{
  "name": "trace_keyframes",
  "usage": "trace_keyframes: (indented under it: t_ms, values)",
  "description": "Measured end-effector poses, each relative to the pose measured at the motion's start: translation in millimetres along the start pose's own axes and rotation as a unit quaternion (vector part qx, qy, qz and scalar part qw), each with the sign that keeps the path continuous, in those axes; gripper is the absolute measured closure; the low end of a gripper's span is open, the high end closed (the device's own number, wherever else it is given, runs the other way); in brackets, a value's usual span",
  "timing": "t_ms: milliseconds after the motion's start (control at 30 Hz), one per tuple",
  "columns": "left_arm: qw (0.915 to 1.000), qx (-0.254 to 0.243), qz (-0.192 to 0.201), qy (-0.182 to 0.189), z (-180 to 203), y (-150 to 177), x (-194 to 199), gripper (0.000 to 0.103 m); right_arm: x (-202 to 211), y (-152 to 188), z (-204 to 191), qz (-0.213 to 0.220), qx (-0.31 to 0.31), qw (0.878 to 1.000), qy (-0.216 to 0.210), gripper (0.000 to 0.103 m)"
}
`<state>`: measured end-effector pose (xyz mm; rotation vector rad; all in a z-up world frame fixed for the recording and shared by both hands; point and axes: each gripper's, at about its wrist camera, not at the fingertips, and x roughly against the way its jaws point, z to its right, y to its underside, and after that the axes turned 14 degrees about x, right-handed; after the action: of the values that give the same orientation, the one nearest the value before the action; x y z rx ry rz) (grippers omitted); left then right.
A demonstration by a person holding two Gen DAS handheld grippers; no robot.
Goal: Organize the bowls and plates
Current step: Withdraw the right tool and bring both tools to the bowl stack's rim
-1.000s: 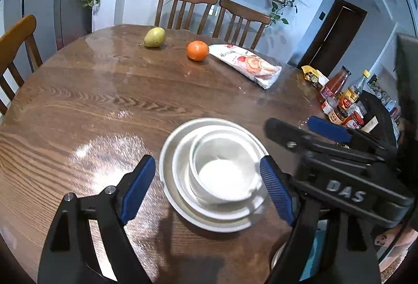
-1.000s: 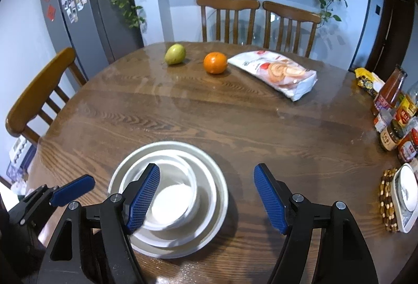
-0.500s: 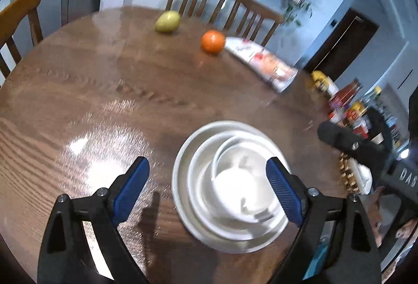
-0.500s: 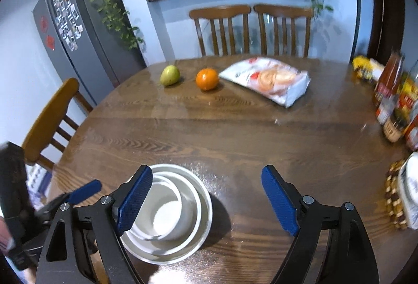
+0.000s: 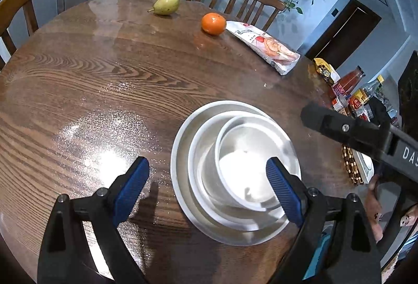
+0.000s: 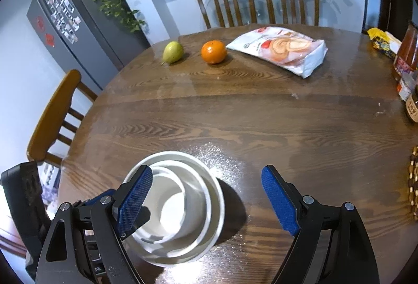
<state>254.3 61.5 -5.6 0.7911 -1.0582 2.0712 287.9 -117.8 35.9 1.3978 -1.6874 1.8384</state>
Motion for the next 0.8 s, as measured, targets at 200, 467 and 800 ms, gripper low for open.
trace_keyframes:
  t_ms: [200,467,800]
  values:
    - [0.9998,0.005,-0.021,0.0,-3,0,-9,0.013,-12,3,1,-0.024,-0.014,0.999,-0.023,0.017]
    - [0.9993,0.014,-0.034,-0.004,-5,1,-14,0.013,-22,5,-2,-0.038,-0.014,0.999,-0.03,0.017]
    - [0.9989,0.02,-0.042,-0.004,-5,1,-15,0.013,-35,4,-7,-0.045,-0.01,0.998,-0.046,0.017]
